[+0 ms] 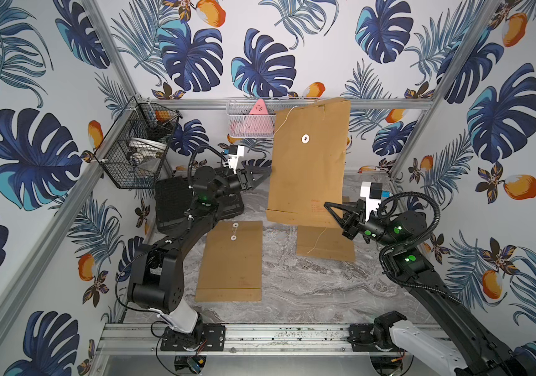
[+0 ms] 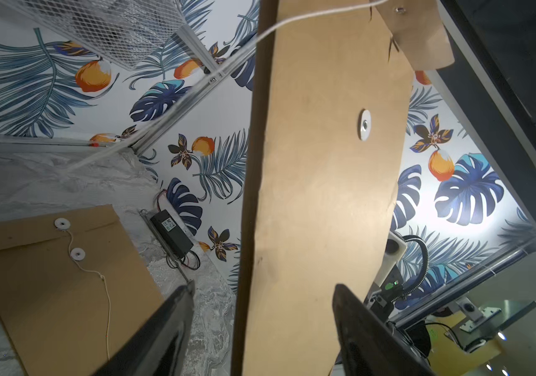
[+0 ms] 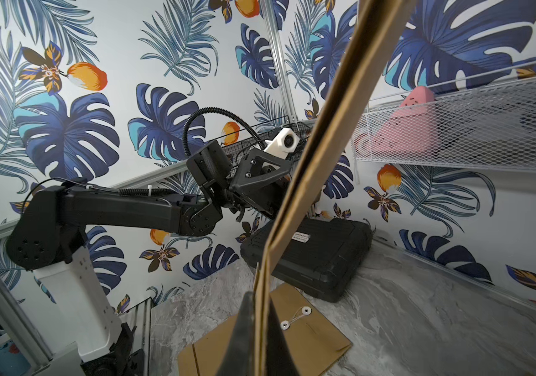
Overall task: Close the mouth of the file bag
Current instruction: Pick up the file bag from the file bag.
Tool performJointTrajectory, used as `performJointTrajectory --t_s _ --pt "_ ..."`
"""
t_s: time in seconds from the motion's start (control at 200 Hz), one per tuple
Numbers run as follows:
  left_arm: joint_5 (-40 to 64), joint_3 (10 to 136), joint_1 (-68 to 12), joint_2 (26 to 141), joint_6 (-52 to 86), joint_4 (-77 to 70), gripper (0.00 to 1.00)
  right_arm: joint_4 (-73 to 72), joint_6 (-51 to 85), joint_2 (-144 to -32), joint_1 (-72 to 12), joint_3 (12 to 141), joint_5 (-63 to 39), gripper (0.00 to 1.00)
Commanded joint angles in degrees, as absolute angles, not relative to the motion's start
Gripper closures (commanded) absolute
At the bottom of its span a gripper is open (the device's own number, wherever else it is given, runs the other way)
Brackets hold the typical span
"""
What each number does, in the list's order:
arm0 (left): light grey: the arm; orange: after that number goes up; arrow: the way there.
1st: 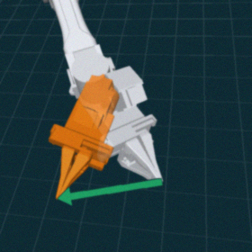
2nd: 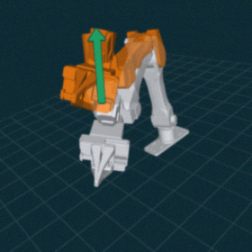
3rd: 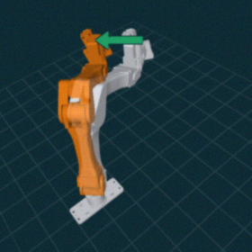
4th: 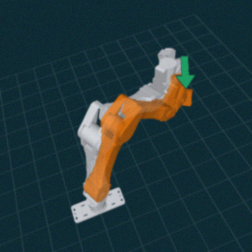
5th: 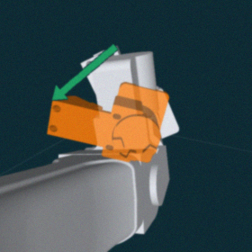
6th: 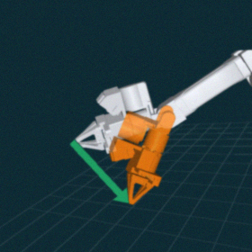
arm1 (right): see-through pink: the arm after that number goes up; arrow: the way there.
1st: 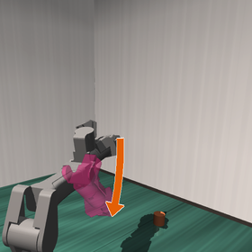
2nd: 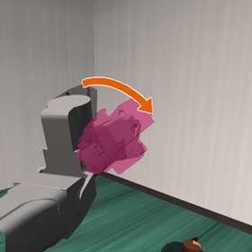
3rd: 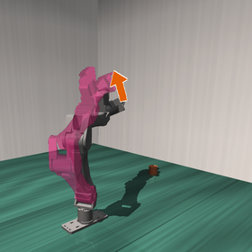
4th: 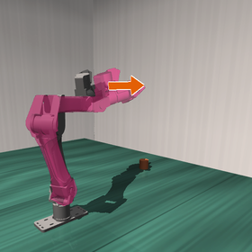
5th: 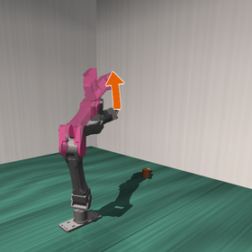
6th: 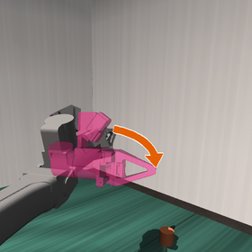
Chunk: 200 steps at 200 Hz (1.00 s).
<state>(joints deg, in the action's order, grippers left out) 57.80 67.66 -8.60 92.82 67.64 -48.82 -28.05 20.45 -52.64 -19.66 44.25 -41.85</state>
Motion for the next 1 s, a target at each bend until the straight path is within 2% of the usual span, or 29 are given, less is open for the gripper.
performJointTrajectory --t_s 0.0,0.135,0.305,0.42,0.51,0.56,0.6,0.65,0.706,0.831,0.996 --pt "59.5 69.0 -8.9 93.7 66.3 -50.8 0.29 -36.9 23.4 -52.7 -19.7 43.7 -44.6 1.0" --pt "59.1 69.0 -9.1 94.8 65.9 -51.2 0.32 -39.4 25.5 -52.4 -19.6 42.9 -44.3 1.0" --pt "60.2 68.7 -10.1 97.6 79.0 -69.2 0.43 -37.9 25.4 -53.8 -19.6 42.8 -43.6 1.0" --pt "61.2 68.3 -10.1 97.8 81.5 -73.0 0.6 -36.5 24.7 -54.4 -19.6 42.2 -42.2 1.0" --pt "61.9 67.6 -10.0 97.2 79.6 -71.9 0.83 -33.9 23.4 -54.2 -19.5 41.9 -41.1 1.0" --pt "62.2 67.2 -9.5 97.0 79.2 -72.3 0.93 -31.2 22.9 -53.5 -19.0 41.6 -39.7 0.91" --pt "62.3 66.9 -8.8 96.9 78.9 -72.6 1.0 -29.1 22.9 -53.0 -18.5 41.3 -38.6 0.79" --pt "62.5 66.5 -7.7 96.5 77.3 -72.1 1.0 -26.1 22.9 -52.4 -17.6 41.5 -37.6 0.64" --pt "62.8 66.2 -6.4 95.9 74.7 -70.7 1.0 -22.1 22.6 -52.4 -16.5 42.7 -37.4 0.53" --pt "65.4 66.0 -6.1 95.5 68.5 -69.5 1.0 -15.3 22.5 -55.9 -14.7 47.5 -37.6 0.42" --pt "68.3 66.5 -6.2 99.3 80.2 -88.1 1.0 -11.5 22.6 -63.5 -13.0 54.5 -37.2 0.29"
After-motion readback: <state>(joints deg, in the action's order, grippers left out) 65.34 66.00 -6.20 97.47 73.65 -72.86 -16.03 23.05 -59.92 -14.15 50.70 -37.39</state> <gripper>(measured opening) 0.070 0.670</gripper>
